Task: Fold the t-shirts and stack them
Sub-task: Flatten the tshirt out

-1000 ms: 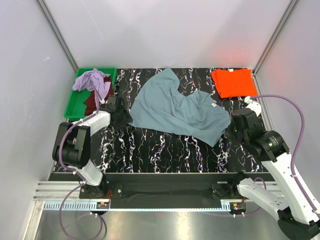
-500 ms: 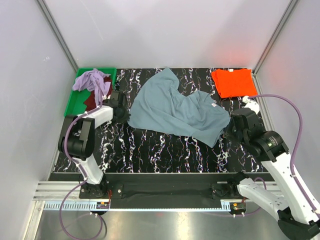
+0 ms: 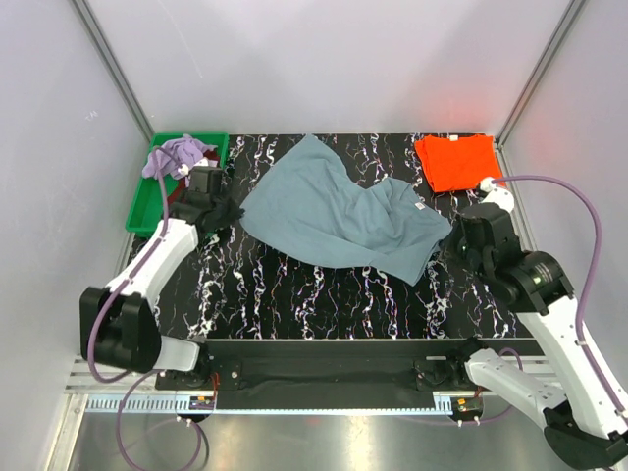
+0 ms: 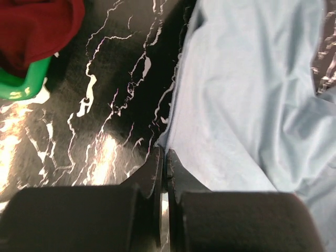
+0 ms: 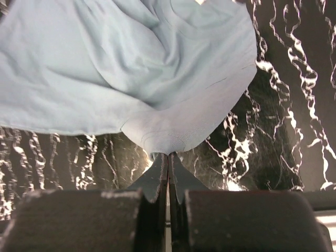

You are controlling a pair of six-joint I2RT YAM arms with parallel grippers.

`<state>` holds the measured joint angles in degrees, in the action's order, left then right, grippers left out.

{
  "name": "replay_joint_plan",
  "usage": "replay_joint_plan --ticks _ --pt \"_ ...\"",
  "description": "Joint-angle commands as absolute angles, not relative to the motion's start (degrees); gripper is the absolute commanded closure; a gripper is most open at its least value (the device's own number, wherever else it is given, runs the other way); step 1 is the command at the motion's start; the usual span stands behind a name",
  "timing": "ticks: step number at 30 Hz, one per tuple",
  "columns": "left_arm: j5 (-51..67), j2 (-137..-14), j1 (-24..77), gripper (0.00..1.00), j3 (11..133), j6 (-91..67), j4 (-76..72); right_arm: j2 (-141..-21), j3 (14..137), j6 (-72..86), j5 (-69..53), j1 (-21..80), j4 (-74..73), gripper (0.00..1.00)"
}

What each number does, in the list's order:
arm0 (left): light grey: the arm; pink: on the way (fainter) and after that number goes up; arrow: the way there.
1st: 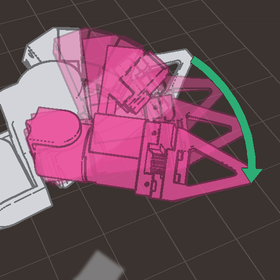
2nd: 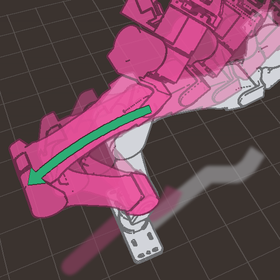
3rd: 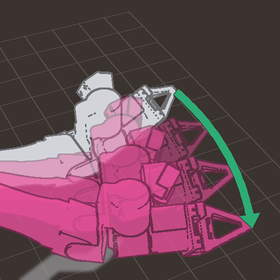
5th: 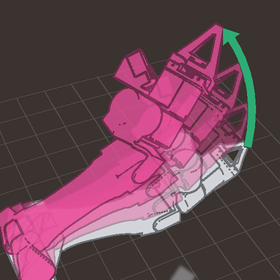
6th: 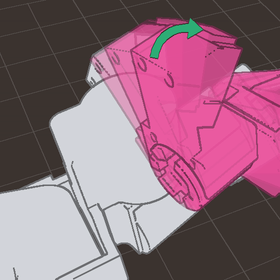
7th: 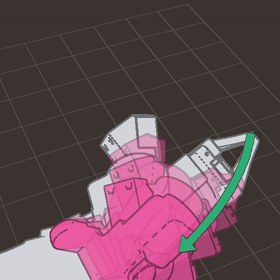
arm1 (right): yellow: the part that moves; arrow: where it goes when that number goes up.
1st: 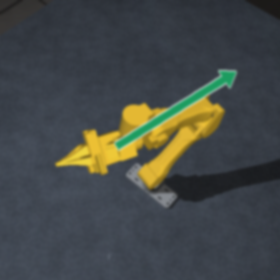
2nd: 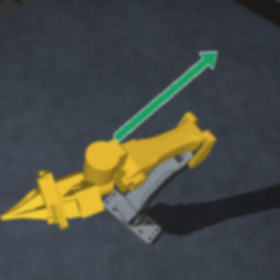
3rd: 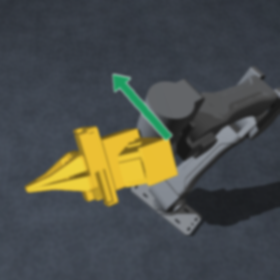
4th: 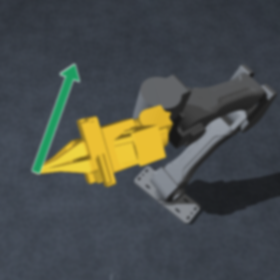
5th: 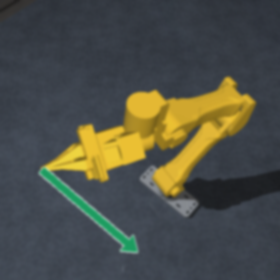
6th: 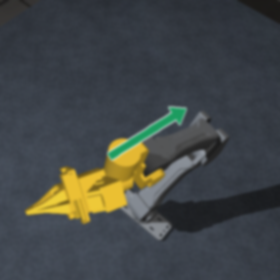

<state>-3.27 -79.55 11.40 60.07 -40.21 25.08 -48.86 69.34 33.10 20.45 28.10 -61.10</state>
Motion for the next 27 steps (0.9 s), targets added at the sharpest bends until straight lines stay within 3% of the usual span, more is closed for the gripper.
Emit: replay_joint_plan --ticks 1,5,12,20,27 --pt "-3.8 -73.1 11.3 1.00 63.3 -38.2 29.0 -47.2 73.7 31.0 22.3 28.0 -59.2 1.00" --pt "-2.6 -65.3 11.3 1.00 66.1 -38.6 32.3 -49.8 82.1 28.3 25.7 27.9 -59.4 1.00" --pt "-5.7 -51.7 11.3 1.00 81.3 -42.1 39.6 -52.6 99.6 25.0 31.2 27.9 -58.3 1.00" --pt "-5.3 -48.6 11.3 1.00 100.3 -45.2 46.4 -43.9 107.8 24.0 33.4 28.0 -49.8 1.00" --pt "-1.0 -48.0 11.3 1.00 103.3 -47.1 47.0 -44.1 113.6 24.2 32.3 27.9 -53.2 1.00"
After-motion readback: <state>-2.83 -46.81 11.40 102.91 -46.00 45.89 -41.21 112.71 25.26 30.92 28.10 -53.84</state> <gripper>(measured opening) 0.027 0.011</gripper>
